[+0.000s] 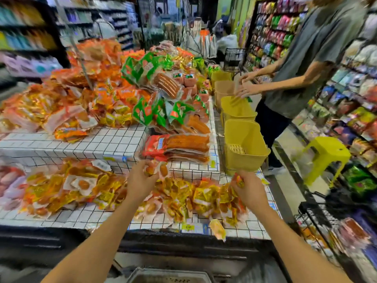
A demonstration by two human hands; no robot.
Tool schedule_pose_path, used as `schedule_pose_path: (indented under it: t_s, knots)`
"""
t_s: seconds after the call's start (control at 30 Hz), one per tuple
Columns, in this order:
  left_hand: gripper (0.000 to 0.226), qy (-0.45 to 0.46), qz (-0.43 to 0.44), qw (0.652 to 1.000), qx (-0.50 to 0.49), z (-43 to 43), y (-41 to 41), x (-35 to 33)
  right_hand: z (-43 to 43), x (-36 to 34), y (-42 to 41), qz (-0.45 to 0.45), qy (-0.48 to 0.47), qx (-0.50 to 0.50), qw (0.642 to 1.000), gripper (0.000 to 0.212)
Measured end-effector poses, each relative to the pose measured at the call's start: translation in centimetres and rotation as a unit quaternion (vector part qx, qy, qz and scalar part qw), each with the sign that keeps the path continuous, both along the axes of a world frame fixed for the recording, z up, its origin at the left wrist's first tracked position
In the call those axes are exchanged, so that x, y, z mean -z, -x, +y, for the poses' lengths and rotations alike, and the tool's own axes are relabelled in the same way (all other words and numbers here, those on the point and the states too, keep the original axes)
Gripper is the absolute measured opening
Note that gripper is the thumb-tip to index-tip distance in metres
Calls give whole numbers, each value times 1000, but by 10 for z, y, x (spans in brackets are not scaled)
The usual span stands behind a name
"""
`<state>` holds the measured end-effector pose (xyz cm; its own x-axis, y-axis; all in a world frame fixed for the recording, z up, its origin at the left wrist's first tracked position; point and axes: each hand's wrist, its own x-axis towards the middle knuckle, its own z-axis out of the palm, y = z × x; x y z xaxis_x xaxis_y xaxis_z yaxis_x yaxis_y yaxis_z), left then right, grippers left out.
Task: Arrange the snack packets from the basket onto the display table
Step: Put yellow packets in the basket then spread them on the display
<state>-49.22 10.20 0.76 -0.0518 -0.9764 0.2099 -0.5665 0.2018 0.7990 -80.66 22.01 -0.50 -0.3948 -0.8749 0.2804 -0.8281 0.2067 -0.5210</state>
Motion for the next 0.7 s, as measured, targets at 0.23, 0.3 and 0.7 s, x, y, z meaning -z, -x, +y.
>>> schedule_pose_path:
  t_s: [0.23, 0.3, 0.7]
  knots:
    - [45, -26, -104, 994, 35, -9, 26, 63, -13, 81, -4, -34, -96, -9, 995, 40]
    - [48, -39, -131, 990, 46, -8, 31, 77, -12, 101, -10, -27, -163, 0, 986, 48]
    - [78, -66, -325, 939, 94, -3, 40, 124, -19, 130, -23, -2, -226, 11, 974, 75]
